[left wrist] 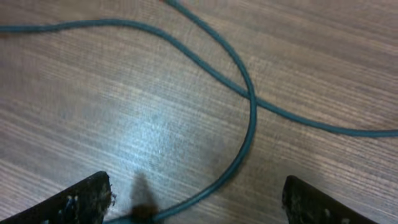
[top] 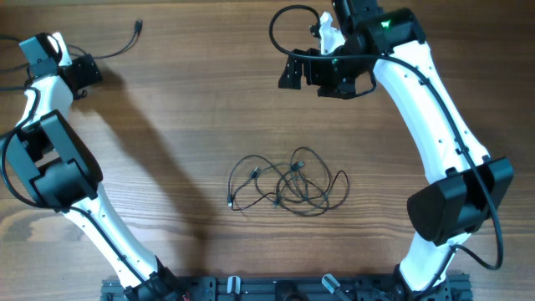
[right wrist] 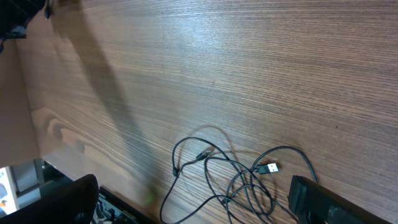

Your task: Untangle cables

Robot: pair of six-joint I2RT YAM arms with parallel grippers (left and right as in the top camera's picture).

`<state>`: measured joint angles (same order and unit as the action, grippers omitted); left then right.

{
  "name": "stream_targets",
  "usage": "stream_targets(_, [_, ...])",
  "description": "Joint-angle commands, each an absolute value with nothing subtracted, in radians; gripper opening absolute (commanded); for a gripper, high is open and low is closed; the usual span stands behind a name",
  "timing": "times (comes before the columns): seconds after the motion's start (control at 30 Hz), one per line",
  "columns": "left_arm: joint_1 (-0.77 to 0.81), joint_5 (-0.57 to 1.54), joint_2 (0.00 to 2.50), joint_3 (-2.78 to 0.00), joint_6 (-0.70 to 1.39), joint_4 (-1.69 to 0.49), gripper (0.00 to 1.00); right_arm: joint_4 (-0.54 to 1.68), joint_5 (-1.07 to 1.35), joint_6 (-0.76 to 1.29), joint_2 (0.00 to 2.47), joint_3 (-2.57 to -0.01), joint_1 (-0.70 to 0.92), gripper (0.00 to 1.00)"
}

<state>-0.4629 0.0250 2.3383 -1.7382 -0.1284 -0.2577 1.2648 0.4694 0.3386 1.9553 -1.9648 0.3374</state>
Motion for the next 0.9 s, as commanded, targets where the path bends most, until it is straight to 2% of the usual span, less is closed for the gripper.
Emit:
stream_targets(0.0, [-0.464, 0.100, 2.368, -1.732, -0.210, -0.245, 0.87, 1.269, 0.459, 0.341, 1.940, -1.968, 0.341, 1.00])
stream_targets(0.1, [-0.463, 0.142, 2.384, -1.732, -0.236, -0.245, 0.82, 1.269, 0.459, 0.341, 1.940, -1.968, 0.341, 1.00])
stream_targets(0.17, [-0.462, 0.142, 2.399, -1.732, -0.236, -0.246, 0.73, 1.268, 0.459, 0.341, 1.940, -1.968, 0.341, 1.00])
stream_targets(0.3, [-0.462, 0.140, 2.423, -1.732, -0.236, -0.259, 0.69, 1.269, 0.459, 0.341, 1.940, -1.968, 0.341, 1.00])
stream_targets(0.37, [-0.463, 0.138, 2.425, -1.732, -0.231, -0.259, 0.57, 1.269, 0.459, 0.340, 1.940, -1.968, 0.341, 1.00])
stream_targets(0.5, [-0.460, 0.142, 2.424, -1.732, -0.224, -0.259, 0.18, 1.269, 0.459, 0.341, 1.940, -1.968, 0.341, 1.00])
stream_targets(0.57, [-0.455, 0.161, 2.423, -1.733, -0.213, -0.262, 0.05, 1.269, 0.459, 0.341, 1.940, -1.968, 0.341, 1.00])
stream_targets(0.73, [-0.427, 0.320, 2.383, -1.736, -0.107, -0.239, 0.04, 1.269, 0.459, 0.340, 1.940, -1.968, 0.341, 1.00])
stream_targets(0.87, [-0.407, 0.484, 2.325, -1.744, 0.147, -0.167, 0.04, 1.269, 0.459, 0.341, 1.940, -1.968, 0.341, 1.00])
